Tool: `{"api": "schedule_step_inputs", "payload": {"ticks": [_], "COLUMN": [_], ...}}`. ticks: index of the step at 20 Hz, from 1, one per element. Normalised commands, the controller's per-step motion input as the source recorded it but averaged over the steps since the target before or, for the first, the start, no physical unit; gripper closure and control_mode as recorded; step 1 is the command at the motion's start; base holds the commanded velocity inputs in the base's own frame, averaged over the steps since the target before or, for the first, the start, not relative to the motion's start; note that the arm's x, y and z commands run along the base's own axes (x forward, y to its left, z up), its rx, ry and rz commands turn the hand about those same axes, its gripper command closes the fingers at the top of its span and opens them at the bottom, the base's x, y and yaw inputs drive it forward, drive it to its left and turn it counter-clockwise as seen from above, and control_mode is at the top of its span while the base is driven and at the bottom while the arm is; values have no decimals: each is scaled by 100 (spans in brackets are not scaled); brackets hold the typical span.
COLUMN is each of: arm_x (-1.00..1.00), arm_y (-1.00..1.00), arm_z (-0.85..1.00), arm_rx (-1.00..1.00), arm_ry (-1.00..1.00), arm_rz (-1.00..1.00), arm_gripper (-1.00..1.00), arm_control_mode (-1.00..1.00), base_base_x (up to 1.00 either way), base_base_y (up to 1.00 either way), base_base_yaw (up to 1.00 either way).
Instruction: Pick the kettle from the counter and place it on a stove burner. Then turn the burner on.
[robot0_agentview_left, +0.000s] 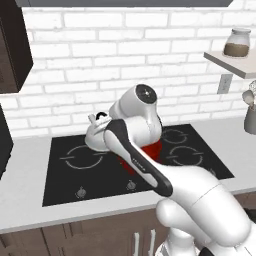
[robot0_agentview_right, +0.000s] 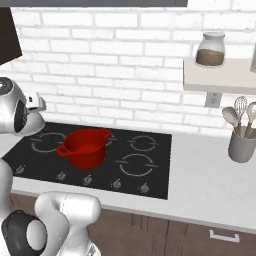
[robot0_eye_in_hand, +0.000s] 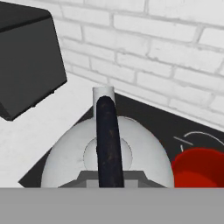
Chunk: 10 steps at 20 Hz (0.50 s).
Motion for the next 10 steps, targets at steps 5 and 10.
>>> {"api": "schedule_step_inputs", "payload": {"ticks": [5, 10], "arm_x": [0, 0], "arm_y": [50, 17], "arm_z": [-7, -14], "arm_rx": [0, 9], "arm_ry": [1, 0], "arm_rz": [-1, -11], "arm_gripper": [100, 100], "arm_control_mode": [-100, -100], "base_base_x": [0, 0], "base_base_y": [0, 0], "base_base_yaw": [0, 0]}}
